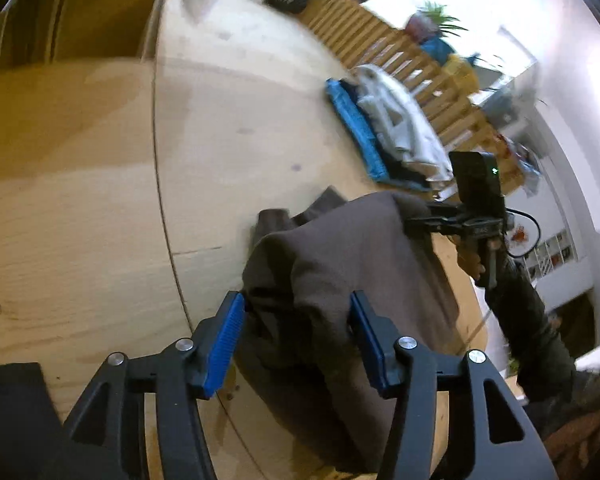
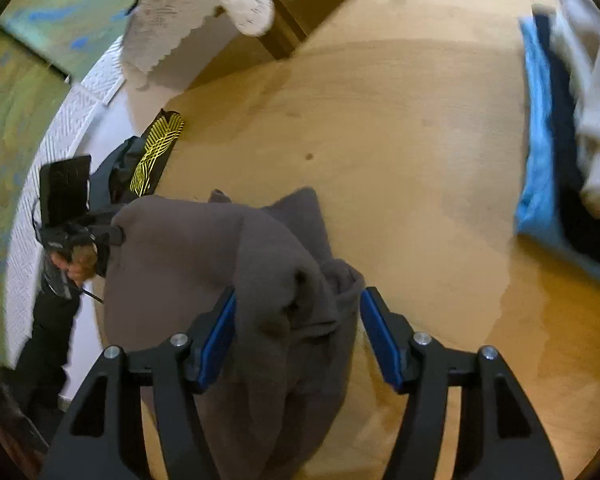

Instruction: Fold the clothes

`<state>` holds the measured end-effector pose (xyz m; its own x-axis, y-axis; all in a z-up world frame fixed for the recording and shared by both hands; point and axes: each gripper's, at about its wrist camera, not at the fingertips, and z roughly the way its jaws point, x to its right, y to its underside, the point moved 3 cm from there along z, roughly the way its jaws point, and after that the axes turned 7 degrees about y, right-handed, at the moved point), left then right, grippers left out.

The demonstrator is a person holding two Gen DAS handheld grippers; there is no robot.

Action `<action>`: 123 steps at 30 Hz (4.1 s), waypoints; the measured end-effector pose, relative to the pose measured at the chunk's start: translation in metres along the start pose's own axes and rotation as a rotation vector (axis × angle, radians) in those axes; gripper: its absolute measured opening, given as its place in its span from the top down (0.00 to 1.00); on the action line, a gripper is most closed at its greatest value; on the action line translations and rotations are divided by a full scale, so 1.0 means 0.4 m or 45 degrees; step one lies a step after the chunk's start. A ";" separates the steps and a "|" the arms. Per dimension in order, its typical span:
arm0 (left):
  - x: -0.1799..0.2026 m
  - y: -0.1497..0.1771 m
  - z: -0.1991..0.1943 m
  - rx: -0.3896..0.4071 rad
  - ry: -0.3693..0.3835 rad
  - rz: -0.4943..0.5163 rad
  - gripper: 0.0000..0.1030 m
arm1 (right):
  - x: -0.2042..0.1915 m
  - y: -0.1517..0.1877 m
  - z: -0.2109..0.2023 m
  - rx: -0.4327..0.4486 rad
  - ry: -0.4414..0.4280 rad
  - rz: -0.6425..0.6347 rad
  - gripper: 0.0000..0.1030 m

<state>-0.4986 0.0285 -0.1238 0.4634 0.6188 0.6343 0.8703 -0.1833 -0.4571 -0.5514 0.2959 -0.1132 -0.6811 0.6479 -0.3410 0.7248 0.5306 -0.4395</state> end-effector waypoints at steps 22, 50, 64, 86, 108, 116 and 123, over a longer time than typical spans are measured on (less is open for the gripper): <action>0.085 0.010 0.051 -0.049 -0.294 0.633 0.38 | -0.032 -0.028 0.041 0.143 0.013 -0.315 0.32; 0.312 0.153 -0.030 -0.212 -0.041 0.355 0.78 | -0.185 0.168 -0.246 0.043 -0.094 -0.236 0.72; -0.029 -0.003 0.060 -0.155 -0.081 -0.041 0.39 | 0.051 -0.049 0.055 -0.122 -0.037 0.154 0.55; -0.109 0.041 0.041 0.058 -0.198 -0.289 0.62 | 0.041 0.053 -0.024 -0.043 0.052 0.281 0.51; 0.205 0.280 0.088 0.068 -0.197 0.015 0.90 | -0.109 0.322 -0.154 0.085 0.189 -0.024 0.84; 0.186 0.318 0.028 0.095 -0.244 -0.019 0.74 | -0.072 0.322 -0.179 0.021 0.306 0.020 0.64; 0.278 0.225 -0.025 0.308 -0.251 0.079 0.77 | -0.175 0.255 -0.250 0.296 0.532 -0.144 0.64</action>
<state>-0.3670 0.0732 -0.0881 0.4526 0.7524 0.4785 0.7656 -0.0529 -0.6411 -0.4193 0.3595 -0.0511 -0.6195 0.7826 0.0615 0.5739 0.5050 -0.6446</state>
